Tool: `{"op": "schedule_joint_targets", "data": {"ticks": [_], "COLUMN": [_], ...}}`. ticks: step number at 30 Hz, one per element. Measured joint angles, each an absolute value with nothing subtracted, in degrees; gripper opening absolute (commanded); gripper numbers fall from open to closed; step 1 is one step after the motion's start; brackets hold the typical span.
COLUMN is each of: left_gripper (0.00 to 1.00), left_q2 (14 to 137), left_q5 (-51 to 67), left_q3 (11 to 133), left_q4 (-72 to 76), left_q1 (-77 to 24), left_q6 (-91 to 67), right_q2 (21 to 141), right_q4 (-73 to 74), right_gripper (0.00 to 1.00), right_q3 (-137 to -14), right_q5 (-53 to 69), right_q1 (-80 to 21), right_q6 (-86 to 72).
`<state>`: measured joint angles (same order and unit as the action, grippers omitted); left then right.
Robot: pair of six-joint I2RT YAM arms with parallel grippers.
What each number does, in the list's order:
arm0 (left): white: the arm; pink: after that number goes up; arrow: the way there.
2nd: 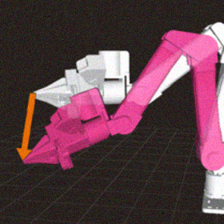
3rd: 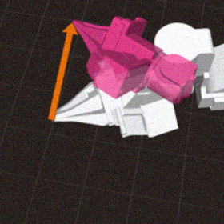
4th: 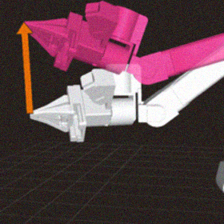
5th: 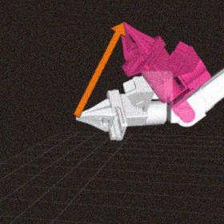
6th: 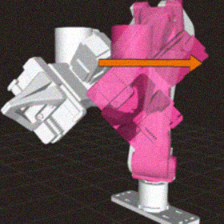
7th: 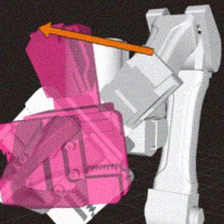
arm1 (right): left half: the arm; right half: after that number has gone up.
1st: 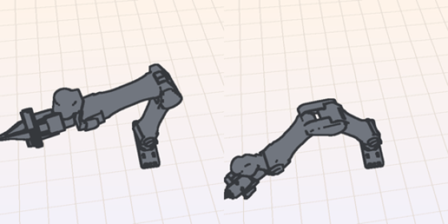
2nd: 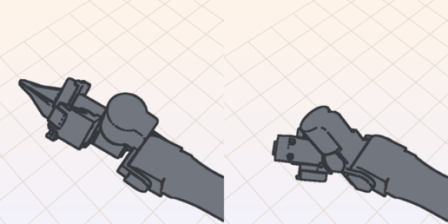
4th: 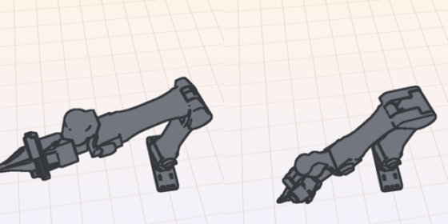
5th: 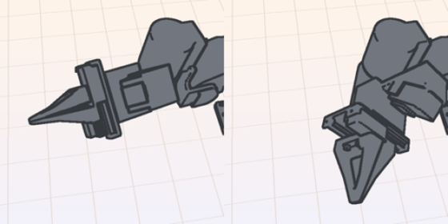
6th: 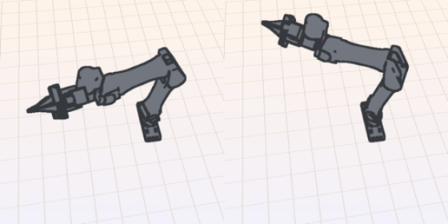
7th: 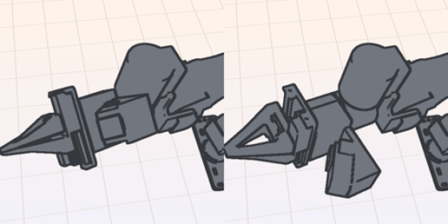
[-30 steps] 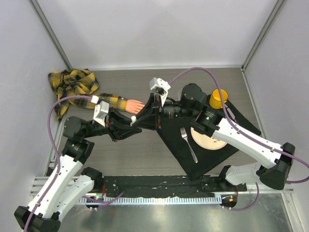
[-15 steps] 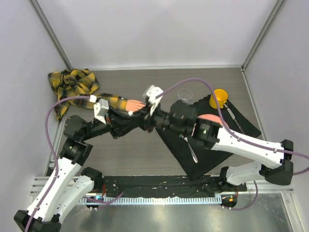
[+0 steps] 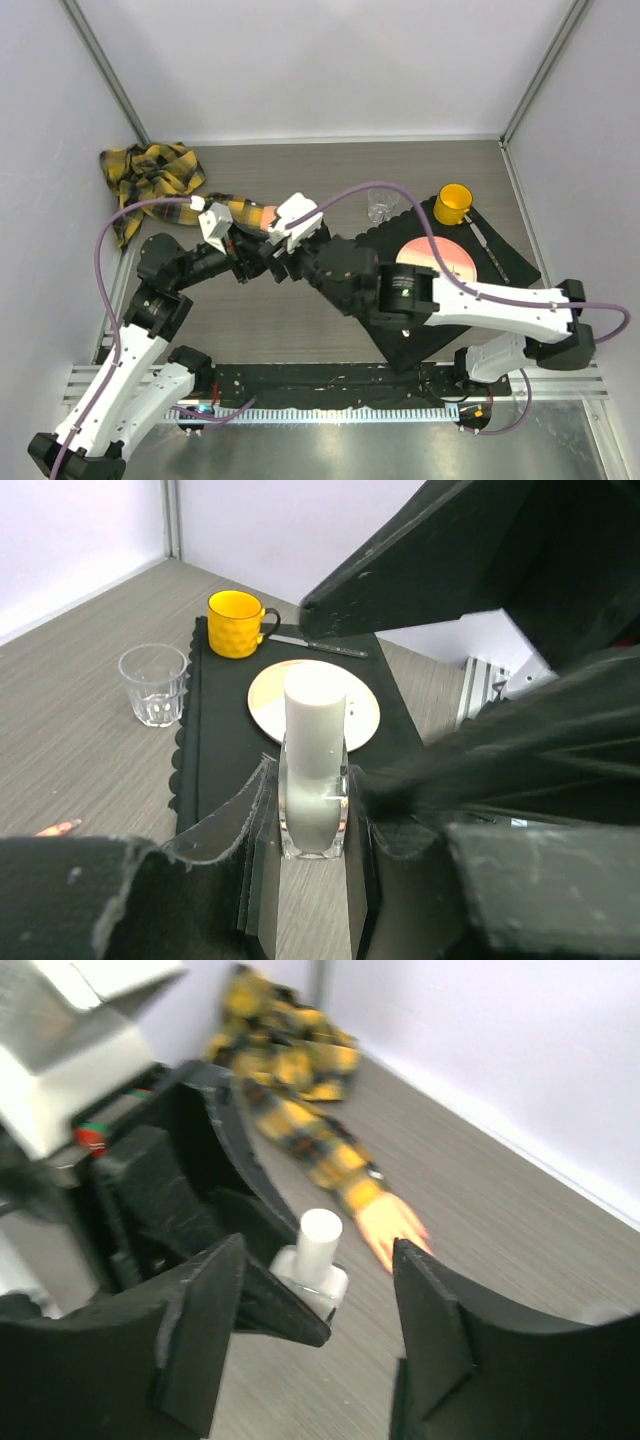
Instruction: Paint the nails
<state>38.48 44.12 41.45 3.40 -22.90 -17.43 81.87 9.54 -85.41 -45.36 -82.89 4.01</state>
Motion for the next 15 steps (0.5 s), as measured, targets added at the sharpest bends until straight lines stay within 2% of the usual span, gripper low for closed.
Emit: {"op": "schedule_joint_targets", "data": {"ticks": [5,9,11,12,15], "left_gripper": [0.00,0.00,0.00,0.00,0.00], "left_q2": [39.5,40.4,40.6,40.7,40.9], "left_q5": [46.2,52.2,54.8,55.9,57.7], "left_q3": [41.5,41.0,40.8,40.7,40.6], "left_q4": [5.7,12.3,15.6,17.1,19.2], "left_q1": [-22.9,-22.9,-22.9,-22.9,-22.9], "left_q6": [-19.3,-24.2,-26.7,-27.5,-29.3], "right_q2": [74.2,69.5,68.6,68.6,68.6], "right_q4": [12.0,11.9,11.4,11.0,9.2], "right_gripper": [0.71,0.57,0.54,0.50,0.49], "right_q3": [-82.0,-78.4,-77.3,-77.1,-76.1], "right_q5": [-22.4,-0.1,7.7,10.5,20.4], "right_q1": [-74.7,-62.0,-57.6,-56.7,-55.7], "right_q6": [0.5,-4.3,-6.2,-6.7,-8.6]}}
